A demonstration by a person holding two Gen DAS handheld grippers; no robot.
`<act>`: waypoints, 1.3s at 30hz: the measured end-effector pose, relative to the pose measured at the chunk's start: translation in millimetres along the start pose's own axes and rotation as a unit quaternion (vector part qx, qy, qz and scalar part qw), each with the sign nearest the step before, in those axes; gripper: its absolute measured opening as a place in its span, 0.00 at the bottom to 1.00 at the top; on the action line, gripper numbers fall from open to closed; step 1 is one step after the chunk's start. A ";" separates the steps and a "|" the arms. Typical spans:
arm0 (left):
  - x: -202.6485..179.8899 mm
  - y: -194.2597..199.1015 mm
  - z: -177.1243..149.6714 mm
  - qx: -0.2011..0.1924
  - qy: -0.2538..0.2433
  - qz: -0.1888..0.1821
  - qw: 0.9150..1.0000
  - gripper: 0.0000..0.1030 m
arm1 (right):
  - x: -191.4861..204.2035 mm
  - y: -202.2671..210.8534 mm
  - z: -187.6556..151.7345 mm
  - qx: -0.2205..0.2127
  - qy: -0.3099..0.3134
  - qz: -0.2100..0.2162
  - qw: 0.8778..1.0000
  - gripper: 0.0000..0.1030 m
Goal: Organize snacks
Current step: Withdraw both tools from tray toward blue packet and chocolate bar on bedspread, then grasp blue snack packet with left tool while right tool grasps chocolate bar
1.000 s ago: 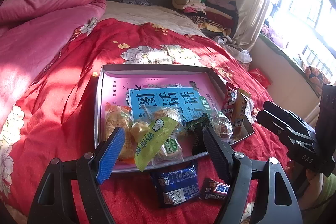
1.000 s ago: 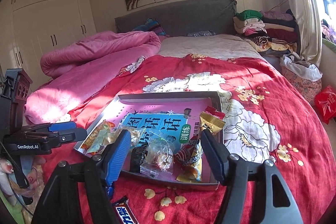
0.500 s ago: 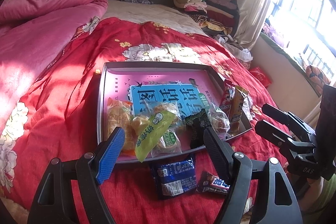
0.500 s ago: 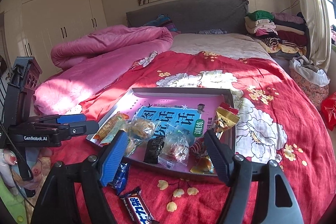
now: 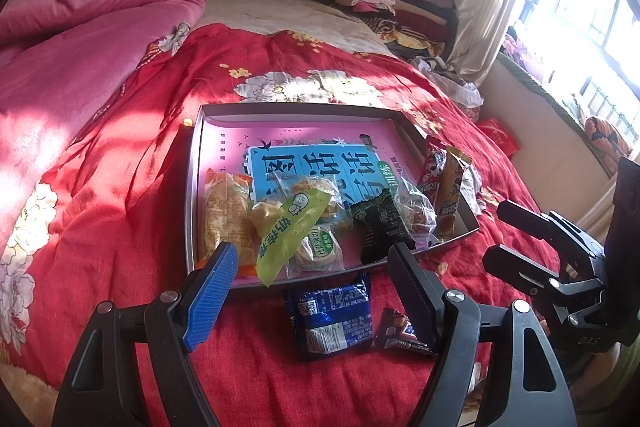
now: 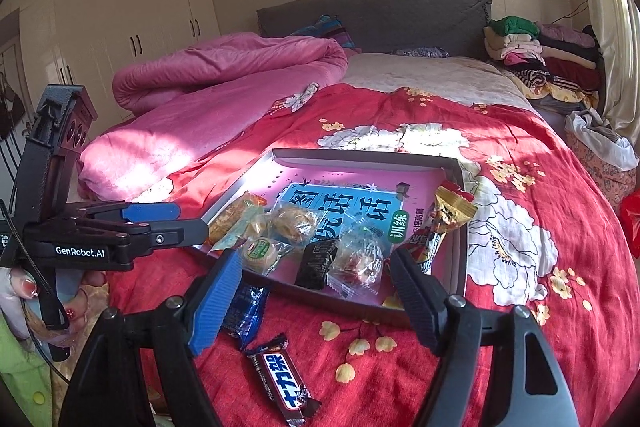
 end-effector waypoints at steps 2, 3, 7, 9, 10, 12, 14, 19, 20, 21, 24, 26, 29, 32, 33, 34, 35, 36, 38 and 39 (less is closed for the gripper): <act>2.4 -1.3 -2.1 0.008 0.006 -0.002 1.000 0.76 | 1.1 -0.3 -2.8 0.007 -0.002 0.004 1.000 0.74; 3.5 -1.7 -3.2 0.011 0.010 -0.003 1.000 0.76 | 1.7 -0.8 -4.0 0.011 -0.002 0.007 1.000 0.74; 4.2 -2.4 -7.0 0.020 0.015 -0.005 1.000 0.76 | 7.5 -3.1 -9.2 0.027 0.003 0.014 1.000 0.74; 2.9 -1.8 -8.8 0.022 0.013 -0.005 1.000 0.76 | 10.2 -4.2 -11.7 0.033 0.007 0.017 0.999 0.74; 2.0 -1.4 -9.6 0.022 0.012 -0.005 1.000 0.76 | 11.2 -4.8 -12.7 0.035 0.008 0.018 0.999 0.74; -0.1 -1.4 -10.9 0.025 0.008 -0.007 1.000 0.76 | 13.1 -5.8 -13.9 0.041 0.010 0.023 0.999 0.74; -3.1 -2.3 -12.7 0.030 0.005 -0.009 1.000 0.76 | 14.6 -6.6 -15.5 0.046 0.013 0.024 0.999 0.74; -10.1 -4.3 -17.4 0.039 -0.004 -0.014 0.999 0.76 | 18.3 -9.9 -20.0 0.063 0.022 0.025 0.997 0.74; -10.9 -4.7 -18.2 0.041 -0.006 -0.015 0.999 0.76 | 18.9 -10.2 -20.7 0.065 0.023 0.026 0.997 0.74; -12.0 -5.0 -18.9 0.042 -0.007 -0.015 0.999 0.76 | 19.7 -10.6 -21.5 0.067 0.024 0.028 0.997 0.74; -14.3 -6.0 -20.2 0.046 -0.011 -0.016 0.999 0.76 | 22.3 -12.3 -23.5 0.075 0.032 0.028 0.996 0.74; -15.3 -5.8 -20.1 0.046 -0.012 -0.016 0.999 0.76 | 24.6 -13.6 -24.7 0.079 0.037 0.032 0.996 0.74; -16.8 -6.2 -21.5 0.049 -0.015 -0.017 0.999 0.76 | 28.8 -14.9 -26.7 0.084 0.043 0.039 0.995 0.74; -18.9 -9.3 -24.8 0.058 -0.015 -0.019 0.998 0.76 | 32.3 -18.5 -30.2 0.096 0.049 0.046 0.993 0.74; -19.5 -10.6 -25.8 0.061 -0.016 -0.019 0.998 0.76 | 33.3 -20.7 -31.9 0.103 0.051 0.049 0.992 0.74; -20.3 -11.9 -26.8 0.064 -0.017 -0.019 0.998 0.76 | 34.7 -23.3 -33.6 0.110 0.053 0.050 0.991 0.74; -21.0 -13.1 -27.7 0.066 -0.019 -0.019 0.997 0.76 | 35.8 -26.1 -36.3 0.119 0.056 0.052 0.990 0.74; -22.0 -14.3 -28.7 0.069 -0.021 -0.018 0.997 0.76 | 37.1 -29.6 -39.7 0.129 0.060 0.052 0.988 0.74; -23.2 -17.5 -30.8 0.074 -0.023 -0.017 0.997 0.76 | 39.6 -37.0 -47.5 0.151 0.071 0.045 0.985 0.74; -23.6 -19.4 -32.0 0.078 -0.024 -0.016 0.997 0.76 | 40.5 -41.1 -51.4 0.162 0.078 0.038 0.983 0.74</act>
Point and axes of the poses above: each gripper's, at about its wrist camera, not at the fingertips, and y roughly against the way its jaws point, x to its left, z to its top, the point moved 3 cm from there along -y, roughly the way its jaws point, and after that the axes turned 8 degrees about z, right-handed, at the moved point
